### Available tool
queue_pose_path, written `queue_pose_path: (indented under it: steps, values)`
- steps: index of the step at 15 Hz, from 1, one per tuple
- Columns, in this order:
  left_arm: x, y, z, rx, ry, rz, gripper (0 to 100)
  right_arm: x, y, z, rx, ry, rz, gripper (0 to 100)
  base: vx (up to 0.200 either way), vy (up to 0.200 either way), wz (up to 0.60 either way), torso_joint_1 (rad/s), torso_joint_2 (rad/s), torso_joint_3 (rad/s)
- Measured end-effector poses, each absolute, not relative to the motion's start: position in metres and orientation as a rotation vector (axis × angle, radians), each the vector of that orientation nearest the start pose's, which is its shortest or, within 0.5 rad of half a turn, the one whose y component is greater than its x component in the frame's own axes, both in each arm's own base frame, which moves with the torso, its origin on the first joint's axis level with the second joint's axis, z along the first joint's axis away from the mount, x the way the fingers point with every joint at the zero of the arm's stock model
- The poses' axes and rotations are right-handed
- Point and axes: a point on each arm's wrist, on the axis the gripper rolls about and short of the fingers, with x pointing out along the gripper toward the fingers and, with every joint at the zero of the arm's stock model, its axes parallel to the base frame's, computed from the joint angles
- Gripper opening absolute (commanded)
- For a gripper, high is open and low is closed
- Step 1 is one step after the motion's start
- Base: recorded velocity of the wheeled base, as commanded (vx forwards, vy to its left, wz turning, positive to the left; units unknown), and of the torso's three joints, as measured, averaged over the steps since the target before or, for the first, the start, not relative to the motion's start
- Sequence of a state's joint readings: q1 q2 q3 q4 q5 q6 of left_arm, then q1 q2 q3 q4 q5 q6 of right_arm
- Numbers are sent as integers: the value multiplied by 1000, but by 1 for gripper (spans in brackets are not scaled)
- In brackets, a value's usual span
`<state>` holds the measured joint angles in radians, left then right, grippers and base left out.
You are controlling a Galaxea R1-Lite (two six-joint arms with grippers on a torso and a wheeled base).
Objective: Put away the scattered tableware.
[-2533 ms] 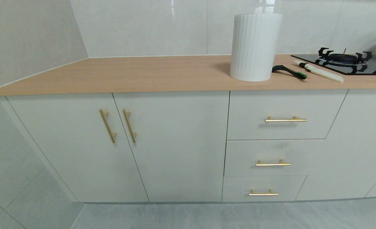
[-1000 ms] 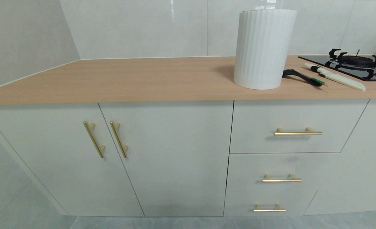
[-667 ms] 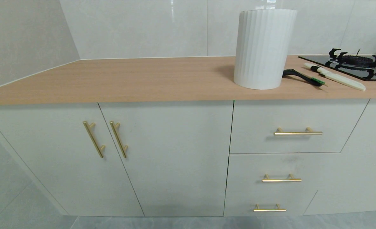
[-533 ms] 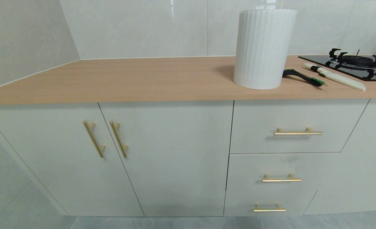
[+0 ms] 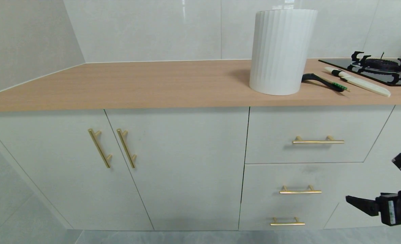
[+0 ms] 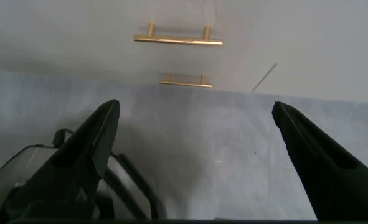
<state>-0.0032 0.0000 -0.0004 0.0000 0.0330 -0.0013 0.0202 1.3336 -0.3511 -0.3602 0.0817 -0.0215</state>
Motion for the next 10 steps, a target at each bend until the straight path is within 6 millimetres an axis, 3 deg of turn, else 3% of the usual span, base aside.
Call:
queue_pose_path:
  steps: [7, 10]
  values:
    - [-23, 1, 76, -1, -1, 30, 100, 268, 7, 62, -18, 613, 104, 100, 0, 0, 0, 0, 0, 0]
    - [-23, 1, 76, -1, 0, 30, 100, 294, 14, 37, -37, 620, 97, 100, 0, 0, 0, 0, 0, 0]
